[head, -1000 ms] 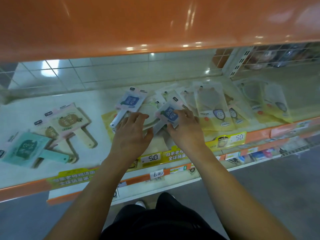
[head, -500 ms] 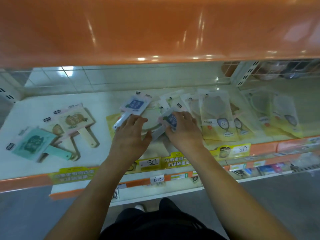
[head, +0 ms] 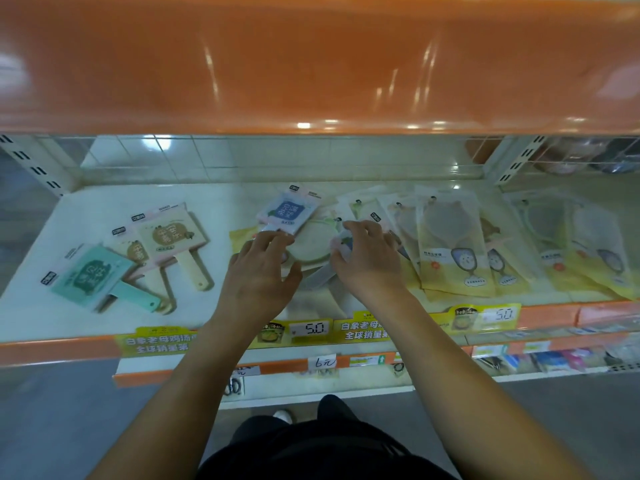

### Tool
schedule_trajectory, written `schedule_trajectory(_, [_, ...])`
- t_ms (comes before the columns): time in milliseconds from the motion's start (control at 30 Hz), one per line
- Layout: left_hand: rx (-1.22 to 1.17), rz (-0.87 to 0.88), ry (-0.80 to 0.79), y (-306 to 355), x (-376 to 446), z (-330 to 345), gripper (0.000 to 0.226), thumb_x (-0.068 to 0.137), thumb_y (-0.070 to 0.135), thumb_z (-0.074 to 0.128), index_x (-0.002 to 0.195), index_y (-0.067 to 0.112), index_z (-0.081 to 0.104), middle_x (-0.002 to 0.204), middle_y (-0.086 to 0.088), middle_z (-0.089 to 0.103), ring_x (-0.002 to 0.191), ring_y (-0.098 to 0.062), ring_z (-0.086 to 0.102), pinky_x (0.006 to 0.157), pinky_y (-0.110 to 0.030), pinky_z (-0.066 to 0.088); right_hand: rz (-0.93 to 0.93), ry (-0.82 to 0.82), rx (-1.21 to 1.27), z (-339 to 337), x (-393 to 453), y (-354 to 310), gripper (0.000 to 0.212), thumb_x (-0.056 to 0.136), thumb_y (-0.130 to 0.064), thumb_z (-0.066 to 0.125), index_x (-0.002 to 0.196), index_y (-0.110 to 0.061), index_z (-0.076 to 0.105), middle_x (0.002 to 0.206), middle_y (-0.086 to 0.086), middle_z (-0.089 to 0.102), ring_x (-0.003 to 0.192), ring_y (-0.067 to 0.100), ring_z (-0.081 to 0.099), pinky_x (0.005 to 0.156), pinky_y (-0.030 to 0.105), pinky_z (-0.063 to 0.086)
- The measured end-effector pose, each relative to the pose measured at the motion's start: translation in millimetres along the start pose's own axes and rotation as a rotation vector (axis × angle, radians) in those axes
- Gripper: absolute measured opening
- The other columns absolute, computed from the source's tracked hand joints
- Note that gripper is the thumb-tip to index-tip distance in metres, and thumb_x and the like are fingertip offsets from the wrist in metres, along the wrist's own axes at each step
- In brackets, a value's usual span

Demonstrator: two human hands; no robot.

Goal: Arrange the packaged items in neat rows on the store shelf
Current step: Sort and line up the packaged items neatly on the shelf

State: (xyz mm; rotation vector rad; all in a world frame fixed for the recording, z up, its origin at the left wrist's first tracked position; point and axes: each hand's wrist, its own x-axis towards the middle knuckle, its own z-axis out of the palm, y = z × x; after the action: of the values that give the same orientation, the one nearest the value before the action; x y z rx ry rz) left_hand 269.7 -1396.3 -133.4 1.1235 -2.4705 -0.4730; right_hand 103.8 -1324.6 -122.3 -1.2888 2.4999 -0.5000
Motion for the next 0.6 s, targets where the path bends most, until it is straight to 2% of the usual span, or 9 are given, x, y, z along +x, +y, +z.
schedule_trajectory(267, [0.021, -0.036, -0.040, -4.5, 1.9, -2.6, 0.040, 0.086, 0.033, 0.060, 0.123, 0.019, 0.056, 0.126, -0.003, 0.054, 0.112, -0.029, 0.053, 0.086, -0.041, 0.044, 0.138, 0.011, -0.024, 6.5, 10.5, 0.1, 0.052, 0.093, -0.046, 0.051, 0.140, -0.028, 0.038, 0.150, 0.007, 0.026, 0.133, 0.040, 0.027, 0.097, 0.049, 0.038])
schedule_trajectory(400, [-0.004, -0.033, -0.047, -0.8, 2.4, -1.5, 0.039, 0.087, 0.032, 0.061, 0.123, 0.019, 0.056, 0.126, -0.003, 0.054, 0.111, -0.028, 0.054, 0.086, -0.041, 0.046, 0.202, -0.021, -0.103, 7.7, 20.2, -0.3, 0.060, 0.093, -0.056, 0.046, 0.142, -0.025, 0.033, 0.143, 0.012, 0.031, 0.128, 0.045, 0.030, 0.090, 0.049, 0.042])
schedule_trajectory(500, [-0.005, -0.027, -0.044, -2.7, 2.1, -2.2, 0.039, 0.087, 0.032, 0.061, 0.123, 0.018, 0.056, 0.125, -0.003, 0.054, 0.109, -0.029, 0.055, 0.085, -0.042, 0.048, 0.247, -0.047, -0.192, 12.7, 27.3, -7.0, 0.071, 0.090, -0.066, 0.042, 0.144, -0.023, 0.031, 0.144, 0.014, 0.032, 0.128, 0.048, 0.030, 0.091, 0.052, 0.043])
schedule_trajectory(600, [-0.001, -0.044, -0.044, -5.5, 2.2, -3.9, 0.039, 0.087, 0.033, 0.060, 0.123, 0.019, 0.056, 0.126, -0.003, 0.054, 0.110, -0.028, 0.054, 0.087, -0.042, 0.047, 0.212, -0.047, -0.240, 19.0, 31.4, -12.6, 0.070, 0.089, -0.065, 0.042, 0.142, -0.020, 0.034, 0.145, 0.011, 0.034, 0.128, 0.048, 0.031, 0.094, 0.055, 0.040])
